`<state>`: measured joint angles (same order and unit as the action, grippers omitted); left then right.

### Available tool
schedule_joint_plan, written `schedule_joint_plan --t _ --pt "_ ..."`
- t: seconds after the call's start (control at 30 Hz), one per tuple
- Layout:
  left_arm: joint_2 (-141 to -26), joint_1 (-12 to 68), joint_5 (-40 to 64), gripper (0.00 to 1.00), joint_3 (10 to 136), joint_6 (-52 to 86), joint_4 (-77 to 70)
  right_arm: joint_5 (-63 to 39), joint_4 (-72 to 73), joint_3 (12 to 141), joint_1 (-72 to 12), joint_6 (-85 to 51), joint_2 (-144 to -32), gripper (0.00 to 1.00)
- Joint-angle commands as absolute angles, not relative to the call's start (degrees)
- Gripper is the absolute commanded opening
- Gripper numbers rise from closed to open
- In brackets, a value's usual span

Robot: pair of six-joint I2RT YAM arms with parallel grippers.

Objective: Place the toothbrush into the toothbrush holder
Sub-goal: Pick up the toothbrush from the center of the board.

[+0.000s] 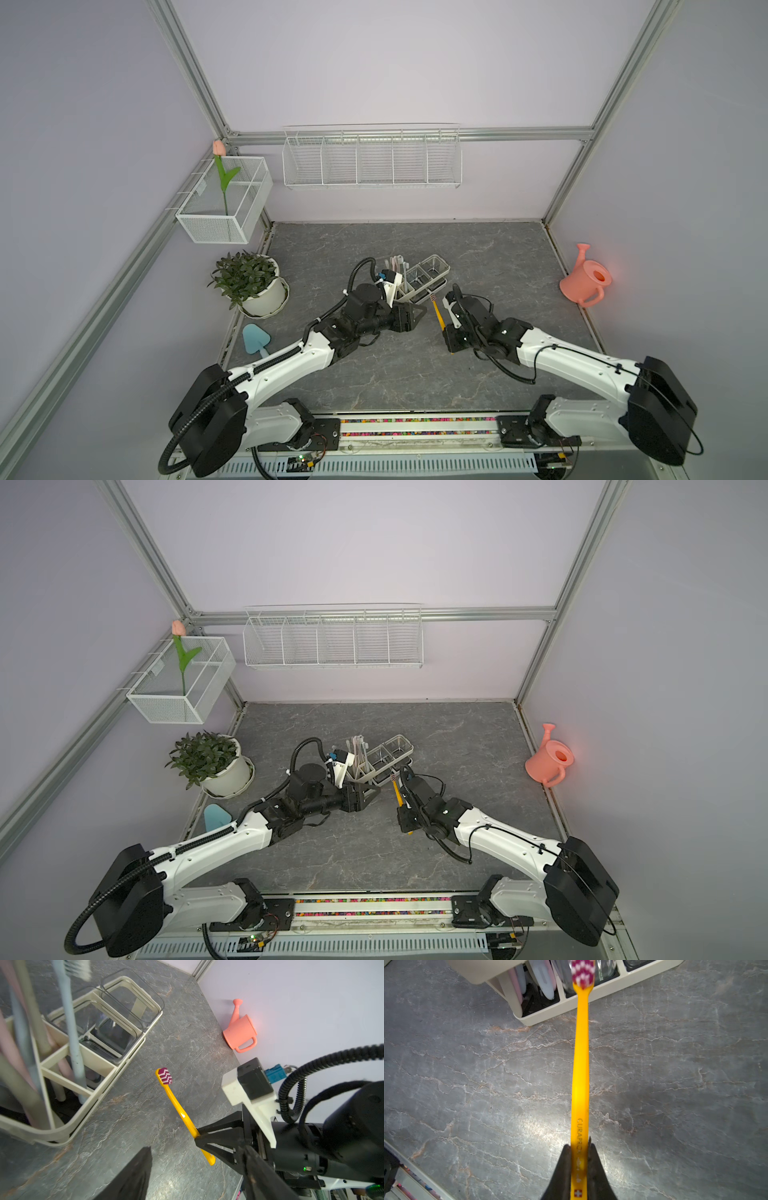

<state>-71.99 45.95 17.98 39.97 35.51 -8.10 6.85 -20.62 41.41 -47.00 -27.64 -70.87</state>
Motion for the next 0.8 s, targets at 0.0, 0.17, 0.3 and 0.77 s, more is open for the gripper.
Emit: schedule_joint_plan --t 0.0,0.17,0.3,0.77 --pt "-74.41 46.62 19.74 0.72 41.78 38.42 -13.01 7.76 -21.38 40.80 -47.06 -29.30 -69.23 0.08" --pt "-78.57 48.15 19.81 0.74 43.84 38.13 -14.06 7.60 -20.81 40.42 -47.03 -29.62 -67.34 0.08" --pt "-81.80 48.77 20.43 0.77 45.24 38.39 -15.22 7.64 -20.68 40.21 -47.04 -29.70 -66.33 0.08" --pt "-91.23 49.68 22.24 0.78 50.21 38.84 -17.49 7.82 -19.67 38.86 -47.04 -29.62 -62.46 0.08"
